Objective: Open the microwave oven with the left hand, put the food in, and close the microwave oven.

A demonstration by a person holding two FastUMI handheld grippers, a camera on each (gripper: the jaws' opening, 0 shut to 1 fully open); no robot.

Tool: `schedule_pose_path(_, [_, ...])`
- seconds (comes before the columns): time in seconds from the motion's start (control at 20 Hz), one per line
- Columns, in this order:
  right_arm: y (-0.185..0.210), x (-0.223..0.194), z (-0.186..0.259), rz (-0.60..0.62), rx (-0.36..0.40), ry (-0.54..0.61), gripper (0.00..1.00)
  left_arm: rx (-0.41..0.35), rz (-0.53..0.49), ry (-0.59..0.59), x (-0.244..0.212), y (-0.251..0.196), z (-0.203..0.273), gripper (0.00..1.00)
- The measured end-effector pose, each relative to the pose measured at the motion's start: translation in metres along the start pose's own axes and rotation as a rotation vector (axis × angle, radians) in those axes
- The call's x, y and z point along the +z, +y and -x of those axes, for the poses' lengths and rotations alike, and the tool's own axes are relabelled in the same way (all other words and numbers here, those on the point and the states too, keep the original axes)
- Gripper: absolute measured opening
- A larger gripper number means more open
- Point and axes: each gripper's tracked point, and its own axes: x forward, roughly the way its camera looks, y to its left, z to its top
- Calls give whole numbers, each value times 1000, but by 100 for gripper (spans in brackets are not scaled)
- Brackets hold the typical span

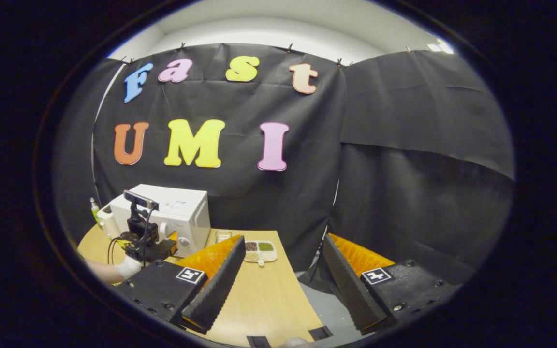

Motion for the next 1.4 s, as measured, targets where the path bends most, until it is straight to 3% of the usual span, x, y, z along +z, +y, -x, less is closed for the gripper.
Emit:
schedule_pose_path(0.15, [-3,-7,0,-9,-3,14,100,9,23,28,-12,2,-8,87])
schedule_pose_path(0.2, [-5,-7,1,-6,-7,14,100,31,24,29,-14,5,-9,79])
schedule_pose_path(0.25, [-7,-8,2,-3,-13,12,100,59,29,21,-15,12,-11,61])
schedule_pose_path(0.3, [-9,-8,4,2,-19,13,100,22,60,33,-19,6,-13,56])
schedule_pose_path(0.4, [-9,-11,7,5,-22,17,100,13,108,55,-29,0,-10,31])
schedule_pose_path(0.65, [-8,-8,16,11,-25,6,100,23,93,59,-29,4,-10,14])
schedule_pose_path(0.7, [-6,-5,19,5,-21,2,96,18,94,65,-29,3,-10,12])
schedule_pose_path(0.75, [-4,-4,21,1,-18,-4,100,17,82,73,-31,4,-9,12])
schedule_pose_path(1.05, [1,1,39,18,-19,-34,96,-14,59,92,-34,4,-3,12])
schedule_pose_path(1.2, [5,4,46,8,-10,-49,100,-20,18,54,-40,10,40,12])
schedule_pose_path(1.25, [11,1,46,6,4,-49,97,-24,5,49,-44,14,55,12])
schedule_pose_path(1.4, [31,-1,47,-3,60,-44,100,-54,40,76,-55,28,98,12])
